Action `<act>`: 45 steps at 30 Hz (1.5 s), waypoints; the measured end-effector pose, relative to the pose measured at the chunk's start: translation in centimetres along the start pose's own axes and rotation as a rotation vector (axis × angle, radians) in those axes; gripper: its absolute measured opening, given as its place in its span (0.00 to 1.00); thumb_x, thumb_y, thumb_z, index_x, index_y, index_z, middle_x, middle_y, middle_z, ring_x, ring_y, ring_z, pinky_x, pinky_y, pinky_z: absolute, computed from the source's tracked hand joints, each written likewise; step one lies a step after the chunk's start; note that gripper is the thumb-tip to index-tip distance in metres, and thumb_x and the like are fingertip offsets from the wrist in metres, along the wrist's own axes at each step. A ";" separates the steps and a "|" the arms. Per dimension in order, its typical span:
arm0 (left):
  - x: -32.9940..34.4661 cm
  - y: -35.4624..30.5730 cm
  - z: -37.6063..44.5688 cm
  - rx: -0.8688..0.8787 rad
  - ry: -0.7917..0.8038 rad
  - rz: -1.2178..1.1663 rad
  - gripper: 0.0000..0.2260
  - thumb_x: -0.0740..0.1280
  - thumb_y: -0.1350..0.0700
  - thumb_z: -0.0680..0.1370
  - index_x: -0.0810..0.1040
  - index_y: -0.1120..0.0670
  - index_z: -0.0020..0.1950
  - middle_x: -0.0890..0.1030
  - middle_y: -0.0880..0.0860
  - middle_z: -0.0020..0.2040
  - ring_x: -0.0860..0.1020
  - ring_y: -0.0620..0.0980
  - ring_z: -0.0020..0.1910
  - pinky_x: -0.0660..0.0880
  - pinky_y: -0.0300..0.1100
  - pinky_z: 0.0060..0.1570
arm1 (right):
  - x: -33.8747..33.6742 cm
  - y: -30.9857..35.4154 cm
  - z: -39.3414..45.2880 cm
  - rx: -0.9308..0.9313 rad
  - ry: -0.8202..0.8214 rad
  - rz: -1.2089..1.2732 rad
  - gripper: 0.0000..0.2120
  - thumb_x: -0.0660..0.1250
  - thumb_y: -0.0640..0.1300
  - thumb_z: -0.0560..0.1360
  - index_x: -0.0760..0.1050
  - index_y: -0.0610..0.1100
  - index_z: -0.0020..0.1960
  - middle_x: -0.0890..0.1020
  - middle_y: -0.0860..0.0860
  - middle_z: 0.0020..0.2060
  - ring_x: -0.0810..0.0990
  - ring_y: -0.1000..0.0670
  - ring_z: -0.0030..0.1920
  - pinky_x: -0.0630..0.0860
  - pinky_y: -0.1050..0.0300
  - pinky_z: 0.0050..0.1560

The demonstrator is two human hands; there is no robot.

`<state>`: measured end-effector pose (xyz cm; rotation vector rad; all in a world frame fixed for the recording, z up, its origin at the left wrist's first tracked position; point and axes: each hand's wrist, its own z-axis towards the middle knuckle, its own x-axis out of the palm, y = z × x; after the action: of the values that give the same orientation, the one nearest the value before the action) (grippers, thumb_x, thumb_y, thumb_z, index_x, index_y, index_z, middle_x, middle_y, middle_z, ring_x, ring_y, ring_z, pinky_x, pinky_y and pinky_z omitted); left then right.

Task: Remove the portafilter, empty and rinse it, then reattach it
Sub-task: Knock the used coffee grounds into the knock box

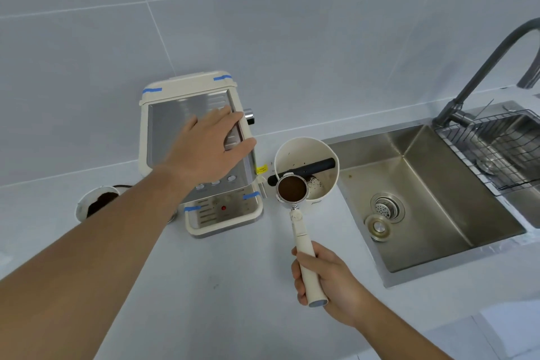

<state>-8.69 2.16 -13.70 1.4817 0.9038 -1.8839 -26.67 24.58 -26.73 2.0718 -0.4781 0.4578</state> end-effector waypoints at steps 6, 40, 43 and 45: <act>0.3 0.1 0.0 -0.039 -0.011 -0.031 0.30 0.53 0.32 0.76 0.66 0.48 0.72 0.71 0.50 0.72 0.70 0.52 0.68 0.60 0.56 0.71 | -2.1 2.6 0.9 -0.067 -0.038 0.009 0.12 0.70 0.42 0.72 0.73 0.39 0.53 0.78 0.43 0.34 0.75 0.45 0.28 0.74 0.54 0.26; 0.3 -0.1 0.2 -0.114 -0.012 -0.063 0.33 0.48 0.29 0.74 0.68 0.45 0.71 0.69 0.48 0.74 0.67 0.50 0.71 0.57 0.54 0.73 | -6.4 6.1 8.5 -0.404 -0.644 -0.807 0.08 0.68 0.46 0.76 0.70 0.53 0.49 0.77 0.50 0.41 0.78 0.49 0.34 0.78 0.51 0.31; 0.3 -0.1 0.2 -0.109 -0.014 -0.070 0.33 0.48 0.29 0.74 0.68 0.46 0.70 0.71 0.48 0.72 0.69 0.50 0.69 0.57 0.54 0.72 | -6.2 5.4 9.2 -0.473 -0.692 -1.025 0.13 0.70 0.44 0.74 0.65 0.52 0.49 0.74 0.54 0.39 0.75 0.55 0.36 0.67 0.59 0.31; 0.2 -0.1 0.1 -0.105 -0.025 -0.076 0.32 0.49 0.29 0.74 0.69 0.46 0.70 0.72 0.47 0.71 0.70 0.49 0.68 0.58 0.53 0.71 | -5.9 5.3 9.6 -0.489 -0.691 -1.104 0.15 0.70 0.43 0.74 0.63 0.52 0.50 0.72 0.54 0.39 0.72 0.55 0.37 0.64 0.62 0.32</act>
<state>-8.93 2.14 -13.86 1.3770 1.0445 -1.8740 -33.12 14.65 -30.66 1.6390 0.2093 -0.9479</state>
